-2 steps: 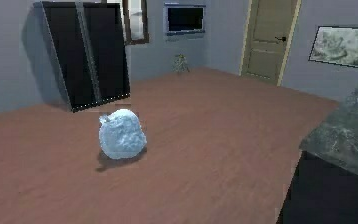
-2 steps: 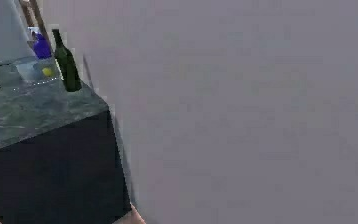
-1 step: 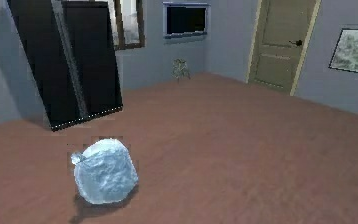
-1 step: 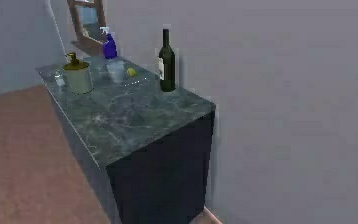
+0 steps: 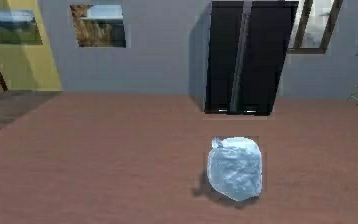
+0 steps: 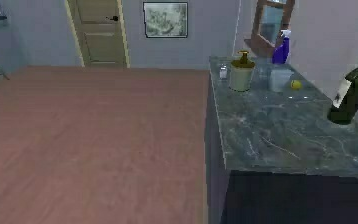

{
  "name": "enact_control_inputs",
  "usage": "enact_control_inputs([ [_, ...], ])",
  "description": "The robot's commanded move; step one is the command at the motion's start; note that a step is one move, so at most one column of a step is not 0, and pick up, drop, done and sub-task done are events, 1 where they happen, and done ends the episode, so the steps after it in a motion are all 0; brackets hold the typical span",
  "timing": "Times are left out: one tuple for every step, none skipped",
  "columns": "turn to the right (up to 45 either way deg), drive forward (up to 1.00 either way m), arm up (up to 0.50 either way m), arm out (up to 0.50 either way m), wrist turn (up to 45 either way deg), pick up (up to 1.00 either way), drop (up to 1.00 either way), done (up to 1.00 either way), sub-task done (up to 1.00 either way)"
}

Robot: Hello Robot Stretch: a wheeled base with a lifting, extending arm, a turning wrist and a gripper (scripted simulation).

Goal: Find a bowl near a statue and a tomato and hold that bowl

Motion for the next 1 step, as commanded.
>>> enact_control_inputs([
  [-42.0, 0.00, 0.00, 0.00, 0.0, 0.00, 0.00, 0.00, 0.00],
])
